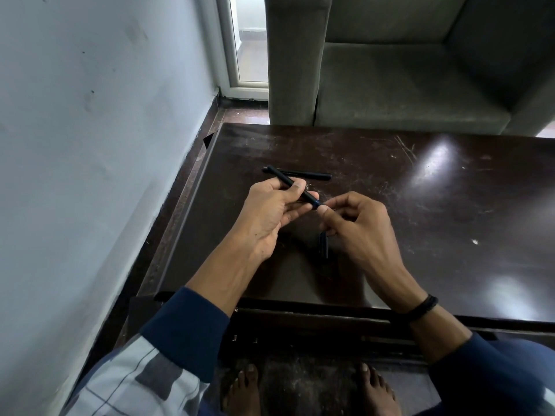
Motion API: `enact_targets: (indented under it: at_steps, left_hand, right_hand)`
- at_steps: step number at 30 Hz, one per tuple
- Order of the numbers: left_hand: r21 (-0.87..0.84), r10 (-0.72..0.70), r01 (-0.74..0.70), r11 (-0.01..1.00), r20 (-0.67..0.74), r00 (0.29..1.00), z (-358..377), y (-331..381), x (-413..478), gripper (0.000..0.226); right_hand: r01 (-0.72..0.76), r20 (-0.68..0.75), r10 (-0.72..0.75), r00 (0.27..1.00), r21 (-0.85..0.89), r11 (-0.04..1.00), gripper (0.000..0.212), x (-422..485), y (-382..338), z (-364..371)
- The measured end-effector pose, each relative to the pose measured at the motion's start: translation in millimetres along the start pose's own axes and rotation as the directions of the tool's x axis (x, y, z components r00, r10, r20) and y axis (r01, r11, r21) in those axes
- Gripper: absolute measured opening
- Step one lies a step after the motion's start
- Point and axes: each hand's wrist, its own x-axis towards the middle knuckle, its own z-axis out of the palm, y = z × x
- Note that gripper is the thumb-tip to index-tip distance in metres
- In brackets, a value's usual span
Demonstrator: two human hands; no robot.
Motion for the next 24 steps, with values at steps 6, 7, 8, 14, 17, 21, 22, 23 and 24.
enact_targets:
  at_steps: [6, 7, 8, 14, 17, 21, 22, 23, 24]
  left_hand:
    - [0.000, 0.014, -0.014, 1.000, -0.011, 1.000, -1, 1, -1, 0.017]
    - [0.001, 0.016, -0.016, 1.000, -0.013, 1.000, -1, 2, -1, 0.017]
    - [0.001, 0.018, -0.018, 1.000, -0.014, 1.000, -1, 2, -1, 0.017]
    - [-0.022, 0.036, -0.037, 0.999, -0.023, 0.999, -5, 6, 1, 0.015]
    - [-0.063, 0.054, -0.058, 0.996, -0.058, 0.997, -12, 14, 4, 0.014]
    - [-0.103, 0.073, -0.081, 0.991, -0.085, 0.994, -22, 23, 7, 0.006]
    - [-0.101, 0.072, -0.080, 0.992, -0.080, 0.994, -22, 23, 7, 0.006]
    - [-0.096, 0.068, -0.075, 0.993, -0.072, 0.995, -22, 22, 7, 0.007]
    - [-0.089, 0.064, -0.069, 0.994, -0.065, 0.996, -20, 21, 6, 0.009]
  right_hand:
    - [-0.012, 0.011, 0.012, 1.000, 0.002, 1.000, 0.009, 0, -3, 0]
    - [-0.012, 0.012, 0.012, 1.000, 0.008, 1.000, 0.010, -1, -4, 0]
    - [-0.013, 0.011, 0.013, 1.000, 0.013, 1.000, 0.011, -1, -4, 0]
    - [-0.008, -0.005, 0.008, 1.000, 0.021, 1.000, 0.025, 0, -7, -5]
    - [-0.010, -0.041, 0.014, 0.999, 0.081, 0.997, 0.030, 3, -7, -11]
    - [-0.020, -0.057, 0.028, 0.998, 0.136, 0.991, 0.033, 6, -7, -12]
    - [-0.024, -0.048, 0.031, 0.998, 0.143, 0.989, 0.032, 5, -7, -12]
    - [-0.029, -0.036, 0.034, 0.999, 0.152, 0.988, 0.032, 5, -7, -11]
    - [-0.034, -0.024, 0.038, 0.999, 0.162, 0.986, 0.032, 5, -7, -11]
